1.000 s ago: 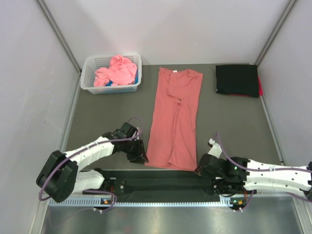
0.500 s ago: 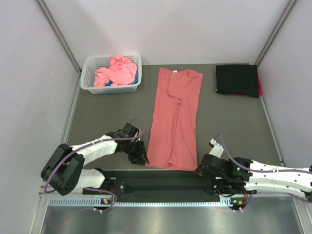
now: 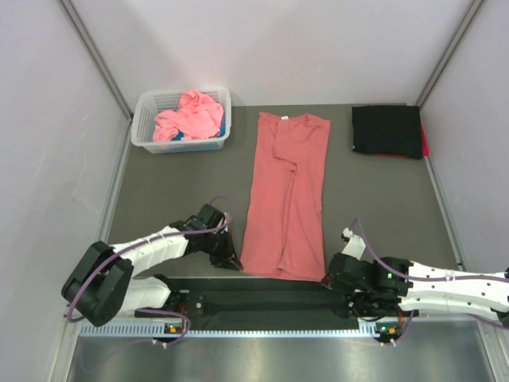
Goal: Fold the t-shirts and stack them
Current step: Fold the tshirt
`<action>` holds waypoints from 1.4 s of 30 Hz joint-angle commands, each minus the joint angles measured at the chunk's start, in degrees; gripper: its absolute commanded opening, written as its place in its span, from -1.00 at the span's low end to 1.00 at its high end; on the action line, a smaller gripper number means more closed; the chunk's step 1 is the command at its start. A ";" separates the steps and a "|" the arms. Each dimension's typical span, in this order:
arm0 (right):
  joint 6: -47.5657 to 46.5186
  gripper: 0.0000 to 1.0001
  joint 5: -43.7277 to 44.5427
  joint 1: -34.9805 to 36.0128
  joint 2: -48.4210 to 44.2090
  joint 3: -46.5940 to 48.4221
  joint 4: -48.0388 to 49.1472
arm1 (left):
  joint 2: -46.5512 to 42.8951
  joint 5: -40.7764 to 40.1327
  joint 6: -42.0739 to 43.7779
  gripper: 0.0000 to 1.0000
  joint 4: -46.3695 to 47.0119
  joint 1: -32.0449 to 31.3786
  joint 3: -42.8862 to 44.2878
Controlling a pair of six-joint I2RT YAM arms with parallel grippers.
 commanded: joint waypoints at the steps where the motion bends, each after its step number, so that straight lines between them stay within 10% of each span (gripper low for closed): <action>1: -0.86 -1.00 1.16 1.84 0.54 4.01 -2.68 | -2.82 0.30 -2.35 -1.00 -0.32 -0.33 0.19; 16: -11.66 -1.00 15.04 -0.09 10.73 15.43 -5.31 | 8.69 1.36 2.03 -1.00 -4.53 3.36 17.05; 30: -51.28 -1.00 12.51 -30.74 26.02 28.34 13.99 | 29.86 3.74 12.76 -1.00 -12.62 11.62 46.58; 42: -66.59 -1.00 1.88 -46.40 51.59 44.94 27.81 | 53.40 13.81 13.56 -1.00 -8.06 20.23 73.82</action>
